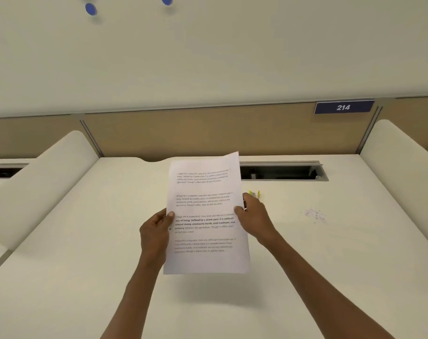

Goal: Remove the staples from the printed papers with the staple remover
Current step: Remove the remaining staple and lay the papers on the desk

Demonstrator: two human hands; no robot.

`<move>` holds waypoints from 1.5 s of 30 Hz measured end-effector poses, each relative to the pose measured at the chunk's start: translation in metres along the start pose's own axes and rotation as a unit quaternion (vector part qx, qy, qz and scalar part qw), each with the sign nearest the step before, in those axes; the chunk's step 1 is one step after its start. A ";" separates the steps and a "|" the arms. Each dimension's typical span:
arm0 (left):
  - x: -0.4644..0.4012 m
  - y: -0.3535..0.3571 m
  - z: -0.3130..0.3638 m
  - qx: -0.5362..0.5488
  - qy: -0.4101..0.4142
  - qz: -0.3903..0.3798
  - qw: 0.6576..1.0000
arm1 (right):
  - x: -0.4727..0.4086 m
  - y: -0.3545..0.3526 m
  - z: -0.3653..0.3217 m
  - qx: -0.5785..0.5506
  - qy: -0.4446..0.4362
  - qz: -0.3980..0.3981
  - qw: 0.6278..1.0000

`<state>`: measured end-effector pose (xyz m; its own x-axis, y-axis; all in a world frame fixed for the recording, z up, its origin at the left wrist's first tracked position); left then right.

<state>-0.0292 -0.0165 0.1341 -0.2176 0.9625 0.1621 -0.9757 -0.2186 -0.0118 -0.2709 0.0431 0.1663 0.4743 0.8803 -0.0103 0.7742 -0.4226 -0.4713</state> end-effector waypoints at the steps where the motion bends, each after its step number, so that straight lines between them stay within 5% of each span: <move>1: -0.008 -0.009 -0.005 -0.013 0.000 0.006 1.000 | 0.000 0.012 0.005 0.011 0.008 -0.004 1.000; 10: -0.079 -0.078 -0.048 -0.094 -0.045 0.067 0.992 | -0.005 0.117 0.028 -0.019 0.129 -0.067 0.989; 19: -0.136 -0.111 -0.077 -0.199 -0.048 0.102 0.973 | -0.019 0.188 0.034 0.005 0.149 -0.100 0.984; 32: -0.194 -0.128 -0.105 -0.323 0.017 0.111 0.940 | -0.035 0.236 0.042 0.183 -0.032 -0.233 0.955; 45: -0.208 -0.124 -0.118 -0.314 0.050 0.132 0.939 | -0.037 0.247 0.048 0.197 -0.092 -0.223 0.950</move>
<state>0.1345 -0.1702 -0.0143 -0.4237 0.9056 -0.0213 -0.7024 -0.3433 -0.6235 -0.1176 -0.0834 0.0077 0.0272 0.9909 0.1316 0.6469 0.0830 -0.7581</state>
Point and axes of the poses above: each hand's wrist, its own x-axis away from the middle knuckle, its own y-axis out of the palm, z = x × y, the point moved 2 cm from there along -x, towards the middle knuckle, and after that the axes turned 7 degrees about z, right-handed, at the moved point
